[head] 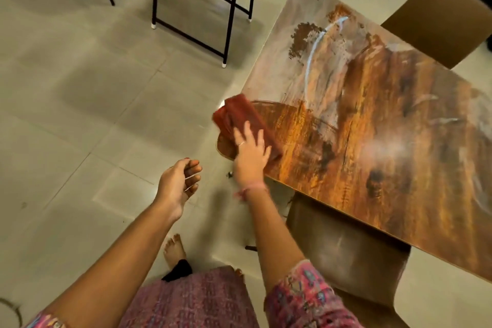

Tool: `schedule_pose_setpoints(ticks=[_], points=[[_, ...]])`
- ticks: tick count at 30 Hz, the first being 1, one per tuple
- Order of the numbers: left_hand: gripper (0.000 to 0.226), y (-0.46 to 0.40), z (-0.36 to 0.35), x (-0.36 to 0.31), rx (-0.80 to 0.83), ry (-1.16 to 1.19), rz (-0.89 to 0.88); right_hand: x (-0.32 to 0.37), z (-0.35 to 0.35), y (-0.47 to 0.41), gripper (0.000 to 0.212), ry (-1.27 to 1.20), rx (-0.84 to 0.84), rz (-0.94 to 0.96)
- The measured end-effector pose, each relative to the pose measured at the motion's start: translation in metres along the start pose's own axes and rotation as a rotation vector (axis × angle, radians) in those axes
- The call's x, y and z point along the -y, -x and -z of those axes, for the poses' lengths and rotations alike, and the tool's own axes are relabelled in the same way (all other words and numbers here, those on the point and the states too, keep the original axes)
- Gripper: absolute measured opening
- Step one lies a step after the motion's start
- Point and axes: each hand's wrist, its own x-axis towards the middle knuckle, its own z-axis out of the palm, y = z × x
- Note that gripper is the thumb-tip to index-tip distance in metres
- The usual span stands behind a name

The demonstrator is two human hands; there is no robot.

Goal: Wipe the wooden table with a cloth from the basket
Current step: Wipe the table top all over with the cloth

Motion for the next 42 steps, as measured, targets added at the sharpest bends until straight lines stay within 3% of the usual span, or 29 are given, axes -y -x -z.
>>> schedule_pose_setpoints(ticks=[3,6,12,14,21,24,31,42], points=[[0.023,-0.008,0.001,-0.018,-0.004,0.031,-0.038,-0.006,-0.022,0.02,0.069,0.111,0.023,0.102],[0.021,-0.014,0.004,-0.032,0.016,0.023,-0.041,-0.04,0.0,0.016,0.061,0.162,0.043,0.164],[0.021,-0.023,0.019,-0.043,-0.002,0.031,-0.048,-0.036,0.038,-0.085,0.068,0.078,-0.033,-0.193],[0.021,-0.025,0.021,-0.04,-0.019,0.045,-0.039,-0.017,0.033,-0.102,0.067,0.094,-0.05,-0.222],[0.02,-0.024,-0.005,-0.038,-0.001,0.031,-0.016,-0.009,-0.007,-0.008,0.073,0.261,0.026,0.189],[0.021,-0.025,-0.028,-0.044,0.022,0.033,-0.04,-0.013,-0.016,0.025,0.071,0.242,0.033,0.221],[0.022,-0.03,-0.064,-0.053,0.002,0.043,-0.115,-0.018,-0.004,0.006,0.05,0.105,0.107,0.211],[0.019,-0.066,-0.118,-0.085,-0.089,-0.06,-0.222,-0.052,0.064,-0.175,0.045,0.168,0.077,0.155]])
